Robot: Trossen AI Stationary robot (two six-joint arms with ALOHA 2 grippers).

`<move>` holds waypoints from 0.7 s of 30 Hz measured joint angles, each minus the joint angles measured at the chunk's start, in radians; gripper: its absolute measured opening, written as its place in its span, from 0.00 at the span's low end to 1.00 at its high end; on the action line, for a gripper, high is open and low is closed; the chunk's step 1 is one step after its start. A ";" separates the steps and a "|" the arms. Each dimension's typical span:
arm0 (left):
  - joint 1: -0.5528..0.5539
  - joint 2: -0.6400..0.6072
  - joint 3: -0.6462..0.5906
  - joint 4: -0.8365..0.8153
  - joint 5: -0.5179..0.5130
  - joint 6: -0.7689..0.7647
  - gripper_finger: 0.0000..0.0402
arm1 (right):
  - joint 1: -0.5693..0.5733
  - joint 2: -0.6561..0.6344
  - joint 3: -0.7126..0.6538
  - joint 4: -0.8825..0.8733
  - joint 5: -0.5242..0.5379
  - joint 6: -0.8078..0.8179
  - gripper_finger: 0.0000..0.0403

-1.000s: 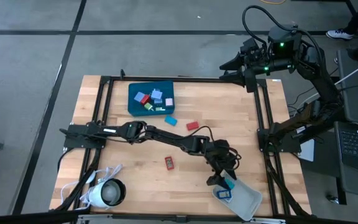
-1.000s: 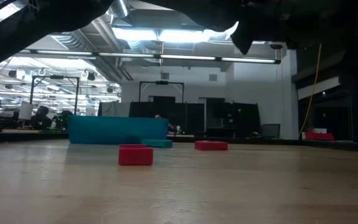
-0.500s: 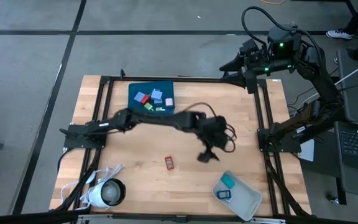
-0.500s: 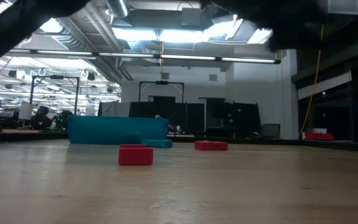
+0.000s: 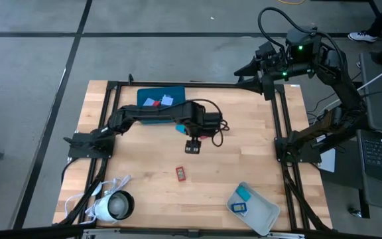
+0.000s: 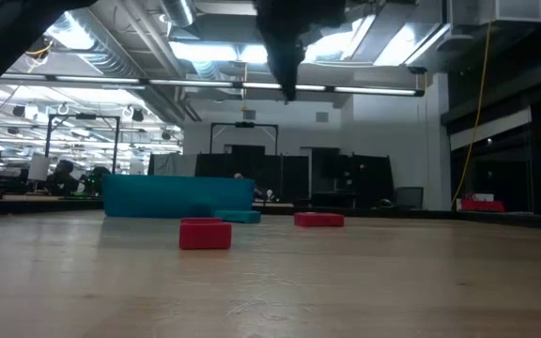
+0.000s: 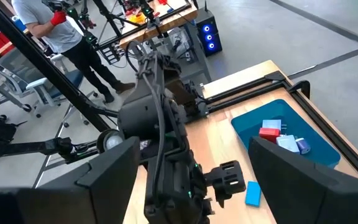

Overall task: Pick & Place Office items
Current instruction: Put the bottom red digital clock into the white bin

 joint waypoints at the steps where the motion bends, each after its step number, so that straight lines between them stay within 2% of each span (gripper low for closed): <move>1: -0.006 0.000 -0.012 -0.008 -0.007 0.004 0.71 | 0.000 0.000 0.000 0.000 0.000 0.000 0.75; 4: -0.038 0.003 -0.037 -0.027 -0.014 0.089 0.71 | 0.000 0.000 0.000 0.000 -0.012 -0.012 0.75; 9: -0.144 0.001 -0.037 -0.059 0.047 0.375 0.70 | 0.000 0.000 0.000 -0.001 -0.092 -0.076 0.75; 11: -0.188 0.001 -0.037 -0.052 0.052 0.446 0.69 | 0.000 0.000 0.000 -0.007 -0.113 -0.085 0.75; 13: -0.218 0.001 -0.037 -0.014 0.066 0.446 0.68 | 0.000 0.000 0.000 -0.013 -0.133 -0.106 0.75; 17: -0.253 0.039 -0.038 0.008 0.013 0.426 0.66 | 0.000 0.000 0.000 -0.021 -0.169 -0.135 0.75; 21: -0.261 0.083 -0.127 0.053 0.020 0.373 0.65 | 0.000 0.000 0.000 -0.022 -0.185 -0.129 0.75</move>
